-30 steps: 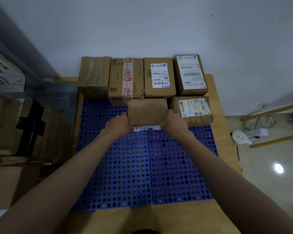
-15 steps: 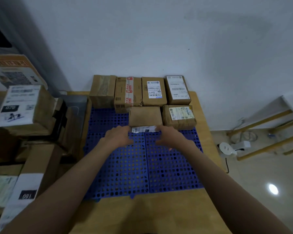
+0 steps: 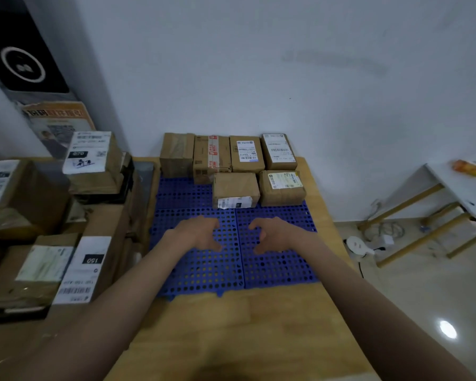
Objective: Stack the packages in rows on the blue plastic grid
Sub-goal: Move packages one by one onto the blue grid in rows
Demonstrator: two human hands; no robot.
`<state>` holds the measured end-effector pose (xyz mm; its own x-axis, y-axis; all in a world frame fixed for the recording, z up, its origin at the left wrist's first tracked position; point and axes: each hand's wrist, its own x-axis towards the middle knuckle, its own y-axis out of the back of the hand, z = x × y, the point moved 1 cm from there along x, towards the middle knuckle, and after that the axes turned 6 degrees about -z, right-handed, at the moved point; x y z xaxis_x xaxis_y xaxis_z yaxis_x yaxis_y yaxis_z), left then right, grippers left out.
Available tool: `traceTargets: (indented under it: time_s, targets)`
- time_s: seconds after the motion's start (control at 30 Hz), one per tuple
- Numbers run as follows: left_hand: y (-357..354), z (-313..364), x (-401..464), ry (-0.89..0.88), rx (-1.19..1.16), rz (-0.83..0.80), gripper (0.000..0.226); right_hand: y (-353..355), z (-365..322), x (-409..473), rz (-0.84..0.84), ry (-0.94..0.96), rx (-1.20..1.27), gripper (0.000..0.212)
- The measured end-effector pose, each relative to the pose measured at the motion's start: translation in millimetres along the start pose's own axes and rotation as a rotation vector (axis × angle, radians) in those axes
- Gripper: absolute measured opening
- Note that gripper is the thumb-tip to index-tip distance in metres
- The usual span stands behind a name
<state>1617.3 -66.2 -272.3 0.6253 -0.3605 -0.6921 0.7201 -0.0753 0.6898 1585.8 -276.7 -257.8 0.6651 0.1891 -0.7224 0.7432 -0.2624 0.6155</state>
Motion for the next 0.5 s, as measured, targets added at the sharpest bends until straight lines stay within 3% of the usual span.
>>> traceTargets:
  time_s: [0.3,0.5]
  targets:
    - [-37.0,-6.0,-85.8,0.076,-0.07,0.047,0.071,-27.1,-41.3,-61.6,0.075,0.159,-0.057,0.069]
    - [-98.3,3.0,-144.6,0.116,-0.136,0.083,0.07,-81.1,-60.1,-90.0,0.029,0.22,-0.088,0.071]
